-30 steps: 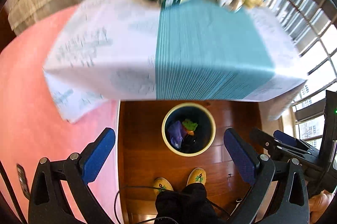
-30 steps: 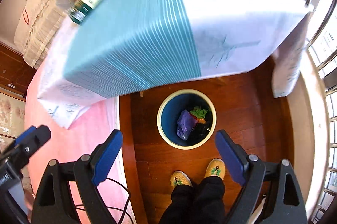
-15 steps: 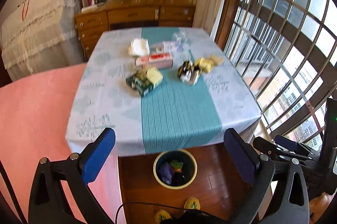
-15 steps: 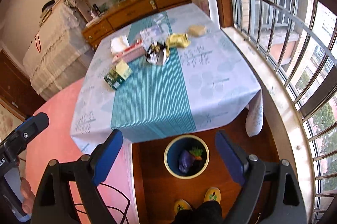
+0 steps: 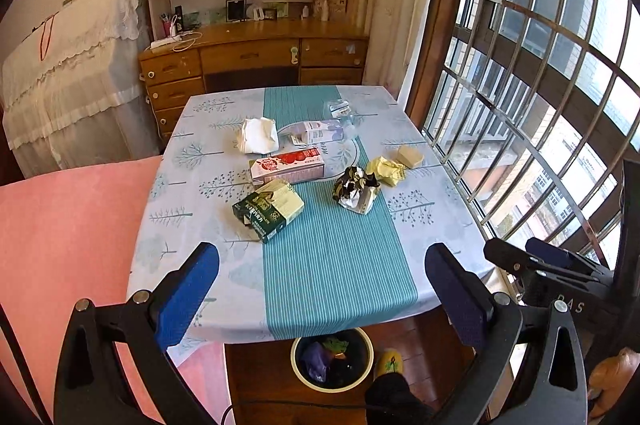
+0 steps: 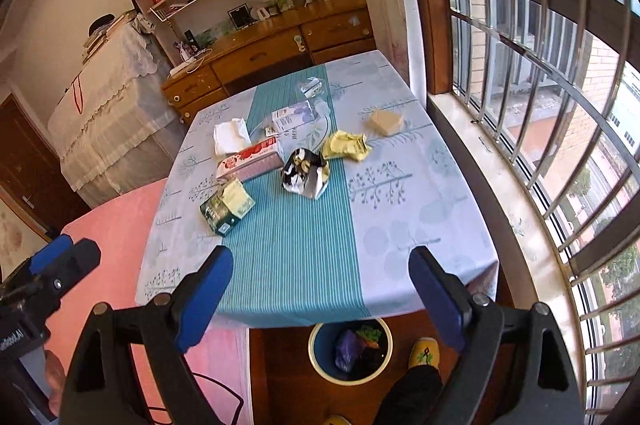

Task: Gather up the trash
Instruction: 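Raise both tools back toward the table, then grasp the black-and-yellow wrapper with the left tool while the right tool grasps the yellow paper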

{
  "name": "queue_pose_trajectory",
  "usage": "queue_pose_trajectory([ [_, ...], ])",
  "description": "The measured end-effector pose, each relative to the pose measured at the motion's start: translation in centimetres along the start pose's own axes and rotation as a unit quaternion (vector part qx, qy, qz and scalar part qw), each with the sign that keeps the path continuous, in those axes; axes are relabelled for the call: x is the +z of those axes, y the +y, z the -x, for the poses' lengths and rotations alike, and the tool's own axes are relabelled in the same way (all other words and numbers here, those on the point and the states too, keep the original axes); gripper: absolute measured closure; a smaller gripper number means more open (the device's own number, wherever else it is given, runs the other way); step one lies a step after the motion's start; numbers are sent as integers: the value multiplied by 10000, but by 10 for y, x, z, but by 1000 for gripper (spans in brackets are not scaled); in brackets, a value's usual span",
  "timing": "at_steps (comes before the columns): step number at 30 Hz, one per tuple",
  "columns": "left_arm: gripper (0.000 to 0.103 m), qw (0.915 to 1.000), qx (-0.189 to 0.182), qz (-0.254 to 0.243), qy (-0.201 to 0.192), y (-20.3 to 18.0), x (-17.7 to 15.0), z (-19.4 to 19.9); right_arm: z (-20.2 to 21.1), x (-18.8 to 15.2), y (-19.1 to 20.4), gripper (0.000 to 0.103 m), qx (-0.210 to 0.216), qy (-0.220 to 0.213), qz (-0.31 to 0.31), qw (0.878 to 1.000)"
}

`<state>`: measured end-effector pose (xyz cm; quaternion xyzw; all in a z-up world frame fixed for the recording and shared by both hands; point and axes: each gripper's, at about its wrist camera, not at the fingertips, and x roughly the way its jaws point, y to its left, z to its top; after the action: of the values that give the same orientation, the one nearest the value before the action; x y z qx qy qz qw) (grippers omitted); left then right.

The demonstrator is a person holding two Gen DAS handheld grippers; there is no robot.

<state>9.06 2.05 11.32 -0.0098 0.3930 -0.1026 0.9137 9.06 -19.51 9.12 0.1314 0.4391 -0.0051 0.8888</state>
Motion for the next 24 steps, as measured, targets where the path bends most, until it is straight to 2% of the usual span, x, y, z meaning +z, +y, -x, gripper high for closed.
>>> queue_pose_trajectory([
  [6,1,9996,168,88,200,-13,30,-64,-63,48,-17,14,217,310,244,9990],
  [10,1,9975,300,376,520,-22,54,-121,-119,82,-34,22,353,734,471,9956],
  [16,1,9856,447,1026,1266,-37,71,-216,-202,127,-54,27,573,1426,1009,9830],
  [21,1,9724,634,1559,1614,-35,70,-261,-259,144,-49,28,718,1849,1627,9665],
  [24,1,9650,722,1795,1770,-30,69,-279,-289,146,-45,36,822,2088,1870,9564],
])
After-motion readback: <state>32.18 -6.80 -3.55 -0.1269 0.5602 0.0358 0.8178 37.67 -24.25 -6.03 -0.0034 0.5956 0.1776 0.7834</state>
